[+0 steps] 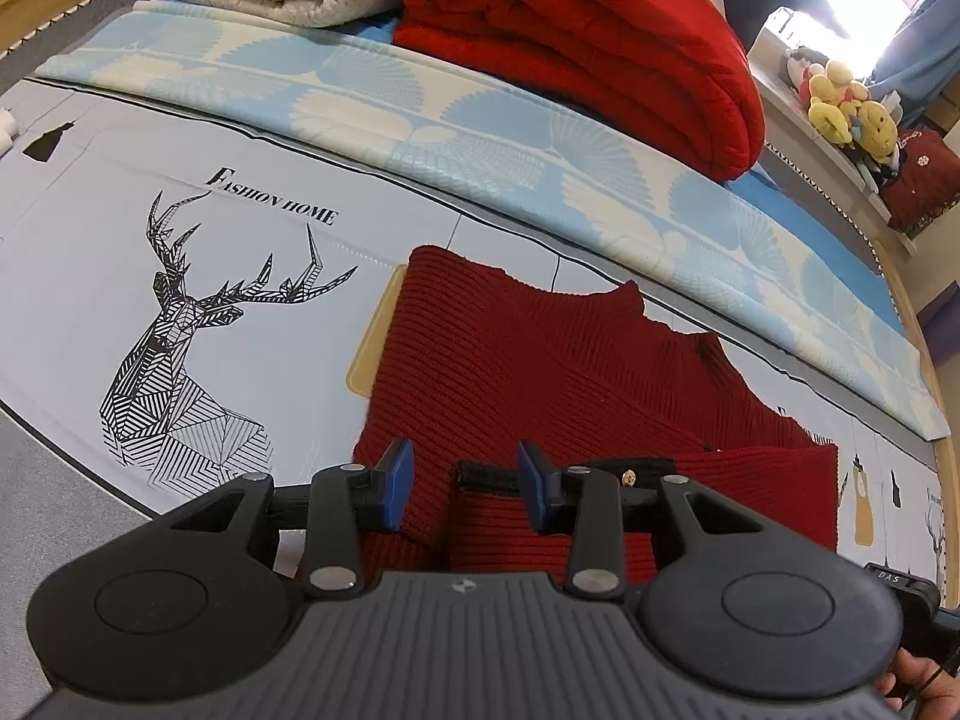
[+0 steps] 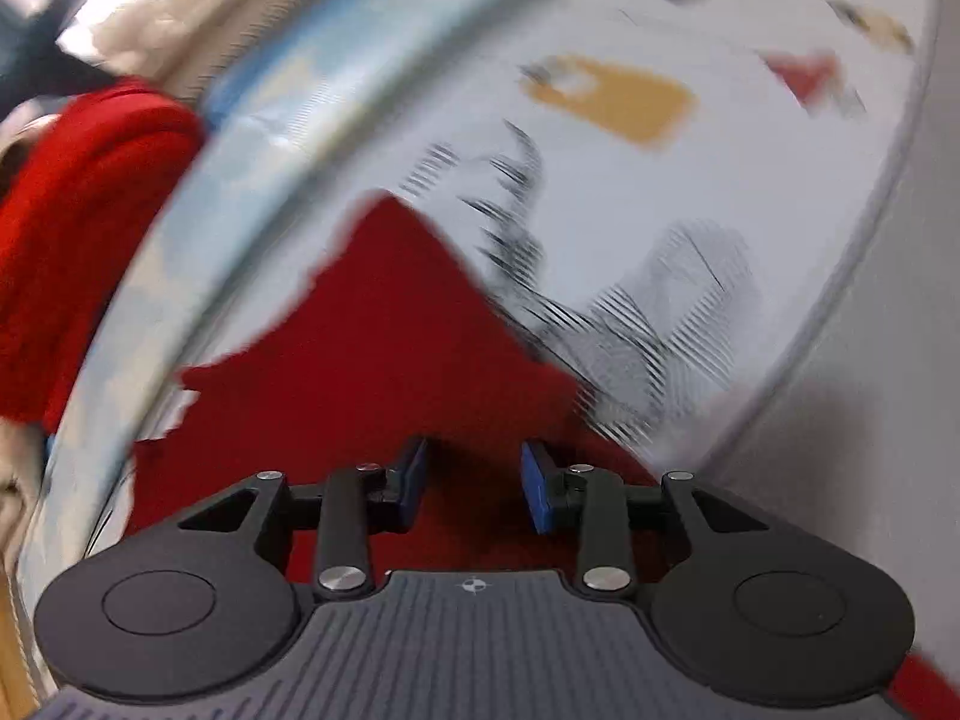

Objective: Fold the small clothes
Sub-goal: 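Open both grippers to lay the folded sweater flat, then move both grippers to the sweater hem and close them on it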

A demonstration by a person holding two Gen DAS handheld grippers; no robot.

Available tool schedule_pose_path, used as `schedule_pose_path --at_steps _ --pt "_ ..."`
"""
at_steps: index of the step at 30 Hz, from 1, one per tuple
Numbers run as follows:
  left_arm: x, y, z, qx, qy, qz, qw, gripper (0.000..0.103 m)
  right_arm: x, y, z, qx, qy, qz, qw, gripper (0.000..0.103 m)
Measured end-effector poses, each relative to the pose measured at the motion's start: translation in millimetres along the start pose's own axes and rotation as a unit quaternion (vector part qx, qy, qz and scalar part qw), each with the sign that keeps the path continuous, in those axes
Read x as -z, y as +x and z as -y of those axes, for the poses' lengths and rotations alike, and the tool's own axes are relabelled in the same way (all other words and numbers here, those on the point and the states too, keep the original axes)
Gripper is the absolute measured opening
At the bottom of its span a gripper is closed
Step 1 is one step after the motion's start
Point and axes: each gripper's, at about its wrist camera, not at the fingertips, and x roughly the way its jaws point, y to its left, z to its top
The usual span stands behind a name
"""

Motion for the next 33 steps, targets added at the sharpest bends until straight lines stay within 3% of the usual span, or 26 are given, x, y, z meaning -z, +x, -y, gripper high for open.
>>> schedule_pose_path --at_steps 7,10,13,15,19,28,30,33 --pt "2 -10 7 -0.011 0.031 0.017 0.9993 0.042 2 -17 -15 -0.031 -0.044 0.017 0.998 0.038" --pt "9 -20 13 -0.022 0.071 0.04 0.9964 0.042 3 -40 -23 -0.04 -0.102 0.055 0.992 0.038" --pt "22 -31 18 -0.037 0.117 0.064 0.9904 0.047 12 -74 -36 -0.056 -0.207 0.124 0.969 0.038" --pt "34 -42 20 -0.042 0.146 0.076 0.9855 0.047 21 -98 -38 -0.072 -0.272 0.16 0.946 0.038" --pt "68 -79 18 -0.044 0.194 0.101 0.9748 0.051 42 -136 -16 -0.082 -0.336 0.169 0.923 0.038" --pt "175 -156 -52 -0.047 0.174 0.106 0.9779 0.054 81 -226 65 -0.105 -0.363 0.154 0.913 0.038" --pt "201 -161 -74 -0.054 0.14 0.075 0.9858 0.054 92 -238 83 -0.108 -0.369 0.155 0.91 0.038" --pt "232 -173 -96 -0.036 0.095 0.067 0.9926 0.054 114 -244 113 -0.099 -0.385 0.149 0.905 0.038"
